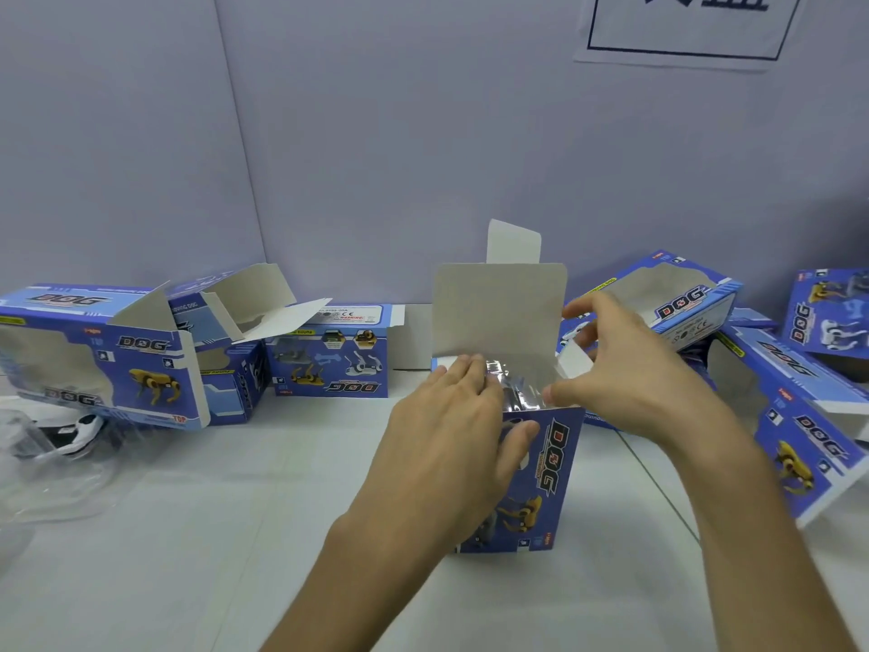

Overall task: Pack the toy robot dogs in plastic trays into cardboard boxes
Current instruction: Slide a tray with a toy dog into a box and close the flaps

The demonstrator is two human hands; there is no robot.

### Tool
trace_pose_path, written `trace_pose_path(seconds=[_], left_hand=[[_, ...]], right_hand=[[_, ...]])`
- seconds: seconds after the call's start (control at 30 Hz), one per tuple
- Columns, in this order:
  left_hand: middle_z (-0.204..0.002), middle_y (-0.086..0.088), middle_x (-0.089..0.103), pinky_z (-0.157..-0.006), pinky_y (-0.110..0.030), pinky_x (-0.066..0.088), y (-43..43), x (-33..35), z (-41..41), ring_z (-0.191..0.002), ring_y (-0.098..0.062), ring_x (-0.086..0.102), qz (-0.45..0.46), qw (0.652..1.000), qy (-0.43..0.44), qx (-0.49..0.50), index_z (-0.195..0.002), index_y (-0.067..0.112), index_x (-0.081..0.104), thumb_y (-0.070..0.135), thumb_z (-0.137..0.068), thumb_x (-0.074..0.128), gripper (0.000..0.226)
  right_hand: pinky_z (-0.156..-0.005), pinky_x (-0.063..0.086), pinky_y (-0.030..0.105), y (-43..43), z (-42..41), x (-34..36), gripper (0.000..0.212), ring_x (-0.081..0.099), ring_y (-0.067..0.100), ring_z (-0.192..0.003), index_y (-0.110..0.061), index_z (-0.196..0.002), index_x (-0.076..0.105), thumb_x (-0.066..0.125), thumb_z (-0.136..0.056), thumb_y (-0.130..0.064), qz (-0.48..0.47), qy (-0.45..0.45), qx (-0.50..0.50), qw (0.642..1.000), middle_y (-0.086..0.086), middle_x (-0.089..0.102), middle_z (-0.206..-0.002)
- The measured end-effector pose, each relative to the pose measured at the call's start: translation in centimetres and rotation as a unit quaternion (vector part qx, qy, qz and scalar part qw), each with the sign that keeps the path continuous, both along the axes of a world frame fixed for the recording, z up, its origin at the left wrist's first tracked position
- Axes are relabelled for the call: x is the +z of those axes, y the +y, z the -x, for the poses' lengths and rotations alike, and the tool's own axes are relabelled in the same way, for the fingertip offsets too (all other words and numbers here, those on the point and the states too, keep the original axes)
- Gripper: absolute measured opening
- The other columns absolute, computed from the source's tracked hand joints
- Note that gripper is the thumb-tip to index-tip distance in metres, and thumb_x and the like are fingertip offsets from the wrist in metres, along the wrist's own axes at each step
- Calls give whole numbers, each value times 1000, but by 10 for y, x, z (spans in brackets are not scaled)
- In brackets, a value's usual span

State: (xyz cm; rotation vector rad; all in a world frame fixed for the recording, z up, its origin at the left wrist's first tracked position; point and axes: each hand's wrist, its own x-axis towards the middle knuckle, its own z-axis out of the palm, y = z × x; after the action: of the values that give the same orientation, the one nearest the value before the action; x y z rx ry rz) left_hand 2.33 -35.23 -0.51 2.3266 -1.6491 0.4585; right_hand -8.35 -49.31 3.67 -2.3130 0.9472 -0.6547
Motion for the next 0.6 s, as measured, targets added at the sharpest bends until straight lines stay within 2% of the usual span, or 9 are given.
trace_pose_path(seconds=[0.1,0.17,0.27,0.37,0.43,0.5,0.6], left_hand=[[-157,2,36,-110,-27,31,2,2,-4,-145,-13,29,4,1000,-4,-9,-140,32,47,59,-100,30,51],[-158,2,35,-108,-28,32,1,1,-4,-145,-14,30,0,1000,-18,-9,-140,36,45,60,-99,30,50],[-160,5,30,-112,-30,28,-1,-2,-1,-148,-17,27,-9,999,-34,-10,-141,35,45,59,-99,31,50],[-161,6,29,-114,-32,25,-2,-2,0,-149,-20,24,-13,999,-45,-10,-142,33,45,59,-99,31,52],[-160,6,31,-114,-33,24,-2,-3,0,-149,-21,24,-11,998,-55,-10,-141,31,44,60,-99,30,53],[-159,6,32,-114,-34,24,-1,-4,1,-149,-23,24,-5,998,-60,-10,-142,30,40,62,-98,30,55],[-159,6,33,-114,-34,26,-2,-6,4,-148,-23,25,9,999,-51,-6,-150,34,25,66,-96,29,63]], right_hand=[[-54,30,13,8,-8,-5,74,52,19,-102,-28,-133,38,79,-75,-7,43,-19,-17,999,1,53,-116],[-54,31,12,15,-10,-7,76,52,18,-101,-29,-136,37,75,-76,-4,70,-25,-12,997,-2,56,-111],[-66,47,23,22,-11,-5,72,57,17,-98,-30,-133,44,71,-74,1,98,-14,9,995,-6,61,-98],[-75,52,29,23,-8,-2,52,60,13,-93,-33,-121,57,67,-79,-4,126,-9,21,992,-12,64,-86],[-76,52,28,17,-3,0,38,62,6,-89,-37,-115,62,66,-86,-13,114,-19,40,992,-14,68,-82],[-77,52,27,7,1,0,36,64,2,-85,-40,-110,65,65,-88,-11,84,-24,49,995,-16,71,-80],[-72,51,26,-8,2,-6,37,63,9,-78,-34,-104,68,69,-84,-3,2,-76,45,996,-10,72,-83]])
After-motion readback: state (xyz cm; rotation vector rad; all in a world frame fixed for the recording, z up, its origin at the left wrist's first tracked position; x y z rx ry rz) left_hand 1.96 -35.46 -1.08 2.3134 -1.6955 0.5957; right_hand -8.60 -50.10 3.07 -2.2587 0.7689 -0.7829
